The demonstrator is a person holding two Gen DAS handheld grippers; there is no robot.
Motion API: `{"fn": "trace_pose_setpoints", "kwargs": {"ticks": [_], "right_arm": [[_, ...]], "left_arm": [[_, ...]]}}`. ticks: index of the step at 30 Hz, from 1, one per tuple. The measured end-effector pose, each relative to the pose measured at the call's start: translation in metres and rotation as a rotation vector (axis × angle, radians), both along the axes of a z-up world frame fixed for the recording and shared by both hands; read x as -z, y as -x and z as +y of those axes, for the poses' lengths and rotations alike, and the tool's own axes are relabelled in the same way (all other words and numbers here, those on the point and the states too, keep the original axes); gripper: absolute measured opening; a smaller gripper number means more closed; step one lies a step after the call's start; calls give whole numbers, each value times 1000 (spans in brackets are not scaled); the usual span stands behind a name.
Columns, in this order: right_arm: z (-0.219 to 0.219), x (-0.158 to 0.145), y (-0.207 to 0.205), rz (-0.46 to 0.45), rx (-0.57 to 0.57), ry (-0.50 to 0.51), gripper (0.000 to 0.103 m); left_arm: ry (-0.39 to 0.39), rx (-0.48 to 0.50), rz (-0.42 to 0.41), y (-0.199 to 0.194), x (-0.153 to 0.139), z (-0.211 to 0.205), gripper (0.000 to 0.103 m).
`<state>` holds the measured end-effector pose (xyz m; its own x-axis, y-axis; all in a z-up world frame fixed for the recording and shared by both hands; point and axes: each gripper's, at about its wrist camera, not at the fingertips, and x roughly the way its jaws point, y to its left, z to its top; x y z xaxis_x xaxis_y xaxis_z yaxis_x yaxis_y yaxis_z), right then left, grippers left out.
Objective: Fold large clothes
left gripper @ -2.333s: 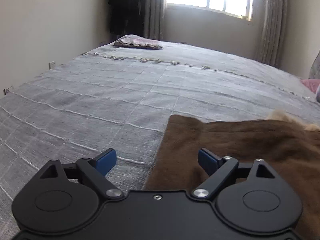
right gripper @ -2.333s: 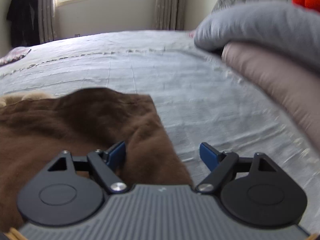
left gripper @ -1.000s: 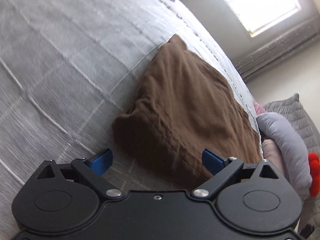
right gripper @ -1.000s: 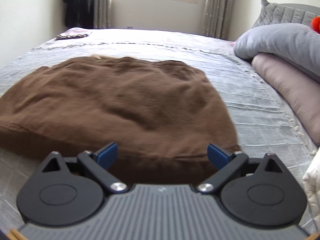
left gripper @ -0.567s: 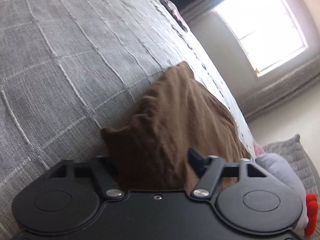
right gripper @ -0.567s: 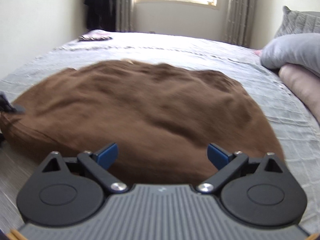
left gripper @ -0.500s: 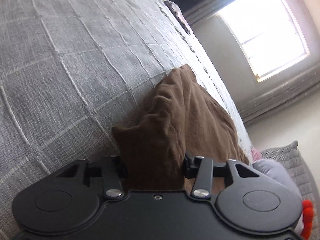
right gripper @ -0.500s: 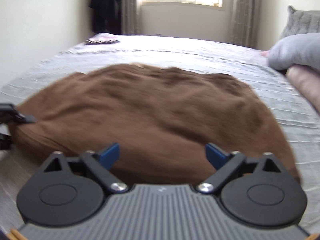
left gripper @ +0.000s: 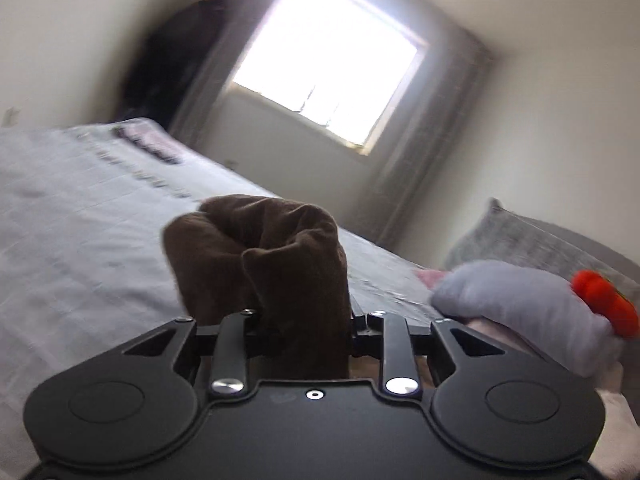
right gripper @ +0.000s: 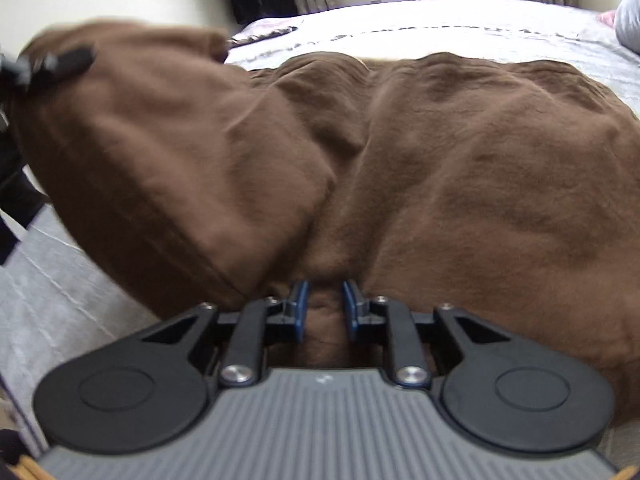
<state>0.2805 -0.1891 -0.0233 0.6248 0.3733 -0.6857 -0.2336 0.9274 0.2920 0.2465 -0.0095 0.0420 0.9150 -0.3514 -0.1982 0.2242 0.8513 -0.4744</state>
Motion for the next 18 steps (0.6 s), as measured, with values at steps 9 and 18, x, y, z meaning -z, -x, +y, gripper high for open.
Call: {"fn": "trace_pose_setpoints", "kwargs": {"ticks": [9,18], "right_arm": [[-139,-39,18,-80,279,61,63],[-248,-29,59,-98,429,-190,64]], "left_arm": [[-211,366,-41,-9,16,-157,28],[-299,535,154,0,106,-223,28]]}}
